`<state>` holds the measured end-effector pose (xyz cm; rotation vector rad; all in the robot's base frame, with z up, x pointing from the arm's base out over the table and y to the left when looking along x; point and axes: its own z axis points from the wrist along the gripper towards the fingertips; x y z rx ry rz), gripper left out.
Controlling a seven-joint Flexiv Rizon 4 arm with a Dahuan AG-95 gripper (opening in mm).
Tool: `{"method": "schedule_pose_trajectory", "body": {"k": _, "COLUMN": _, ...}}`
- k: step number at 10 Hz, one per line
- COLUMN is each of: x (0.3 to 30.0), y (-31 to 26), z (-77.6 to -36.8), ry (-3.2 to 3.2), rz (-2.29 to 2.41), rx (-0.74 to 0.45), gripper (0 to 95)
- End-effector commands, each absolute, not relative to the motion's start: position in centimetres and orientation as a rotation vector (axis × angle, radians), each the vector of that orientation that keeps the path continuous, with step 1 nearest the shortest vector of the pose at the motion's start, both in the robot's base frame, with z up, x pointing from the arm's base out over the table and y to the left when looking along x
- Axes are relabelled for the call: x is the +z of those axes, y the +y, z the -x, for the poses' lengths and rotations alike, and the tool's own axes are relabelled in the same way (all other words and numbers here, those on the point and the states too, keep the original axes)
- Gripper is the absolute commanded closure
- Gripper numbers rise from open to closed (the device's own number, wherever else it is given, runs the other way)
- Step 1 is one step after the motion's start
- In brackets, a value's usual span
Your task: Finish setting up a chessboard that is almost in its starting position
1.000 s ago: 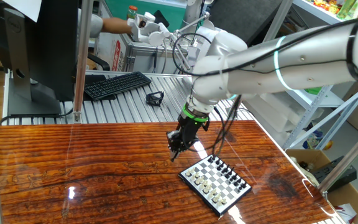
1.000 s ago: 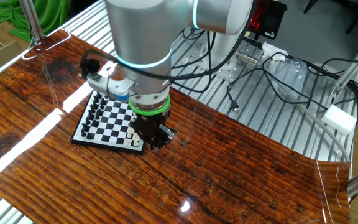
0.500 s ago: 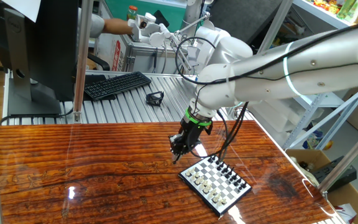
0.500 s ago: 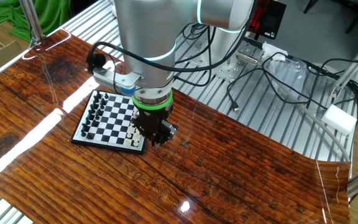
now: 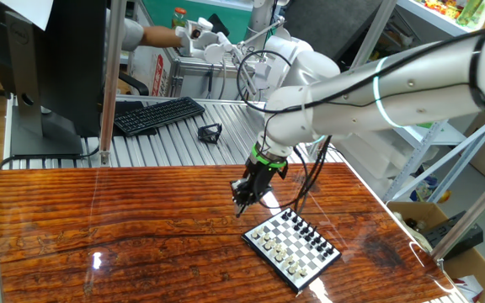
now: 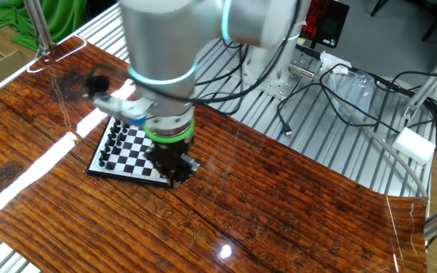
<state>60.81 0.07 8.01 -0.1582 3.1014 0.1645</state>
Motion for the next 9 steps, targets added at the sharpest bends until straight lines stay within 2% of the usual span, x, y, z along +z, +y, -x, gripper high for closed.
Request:
{"method": "schedule_pose_trajectory", "body": {"k": 1, "x": 7.9, "y": -1.6, "z": -62.0, "ry": 3.11, "rz": 0.189, "rx": 0.177, "gripper": 95.0}}
{"method": "schedule_pose_trajectory", "body": {"k": 3, "x": 7.9, "y": -3.2, "z": -63.0, "ry": 3.114, "rz": 0.192, "rx": 0.162, "gripper": 95.0}}
{"method": "schedule_pose_trajectory", "body": {"k": 9, "x": 7.8, "y": -3.2, "z": -63.0, "ry": 3.116, "rz": 0.154, "rx": 0.147, "gripper": 95.0}}
